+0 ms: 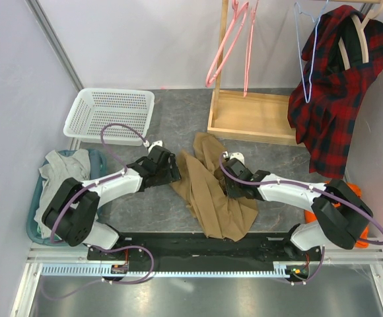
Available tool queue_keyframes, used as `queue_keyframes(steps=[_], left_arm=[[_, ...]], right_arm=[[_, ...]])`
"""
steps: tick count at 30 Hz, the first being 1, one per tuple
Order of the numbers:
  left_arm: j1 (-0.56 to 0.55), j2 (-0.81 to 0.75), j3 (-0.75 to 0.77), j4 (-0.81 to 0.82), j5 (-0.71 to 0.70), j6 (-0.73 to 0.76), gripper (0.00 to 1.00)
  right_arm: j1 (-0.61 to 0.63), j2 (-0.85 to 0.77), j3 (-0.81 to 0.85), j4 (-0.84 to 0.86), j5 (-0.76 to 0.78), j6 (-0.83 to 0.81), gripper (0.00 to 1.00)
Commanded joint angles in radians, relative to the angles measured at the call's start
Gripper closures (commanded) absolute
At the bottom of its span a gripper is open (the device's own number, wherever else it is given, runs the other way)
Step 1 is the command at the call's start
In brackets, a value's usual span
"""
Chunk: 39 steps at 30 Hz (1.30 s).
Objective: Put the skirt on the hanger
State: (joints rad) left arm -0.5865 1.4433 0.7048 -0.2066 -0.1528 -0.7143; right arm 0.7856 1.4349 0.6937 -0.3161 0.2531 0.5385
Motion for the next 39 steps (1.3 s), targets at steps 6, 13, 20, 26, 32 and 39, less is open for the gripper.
queue_keyframes(steps=[6, 13, 20, 26, 32, 39], left_arm=[[0.005, -0.018, -0.146, 0.268, 0.038, -0.126, 0.39], [0.014, -0.009, -0.006, 0.139, -0.019, -0.028, 0.98], [0.013, -0.181, 0.289, -0.335, -0.211, 0.248, 0.98], [0.001, -0.337, 0.259, -0.49, -0.059, 0.274, 0.98], [-0.001, -0.428, 0.125, -0.514, 0.102, 0.21, 0.98], [-0.004, -0.428, 0.032, -0.504, 0.228, 0.134, 0.98]], right_arm=[[-0.026, -0.042, -0.002, -0.034, 0.022, 0.029, 0.68], [-0.028, -0.073, -0.011, -0.044, 0.017, 0.041, 0.68], [-0.036, -0.145, 0.046, -0.118, 0.011, -0.004, 0.33], [-0.06, -0.157, 0.257, -0.143, 0.048, -0.098, 0.2], [-0.069, -0.002, 0.454, 0.05, -0.03, -0.215, 0.2], [-0.086, 0.359, 0.735, 0.069, -0.149, -0.247, 0.22]])
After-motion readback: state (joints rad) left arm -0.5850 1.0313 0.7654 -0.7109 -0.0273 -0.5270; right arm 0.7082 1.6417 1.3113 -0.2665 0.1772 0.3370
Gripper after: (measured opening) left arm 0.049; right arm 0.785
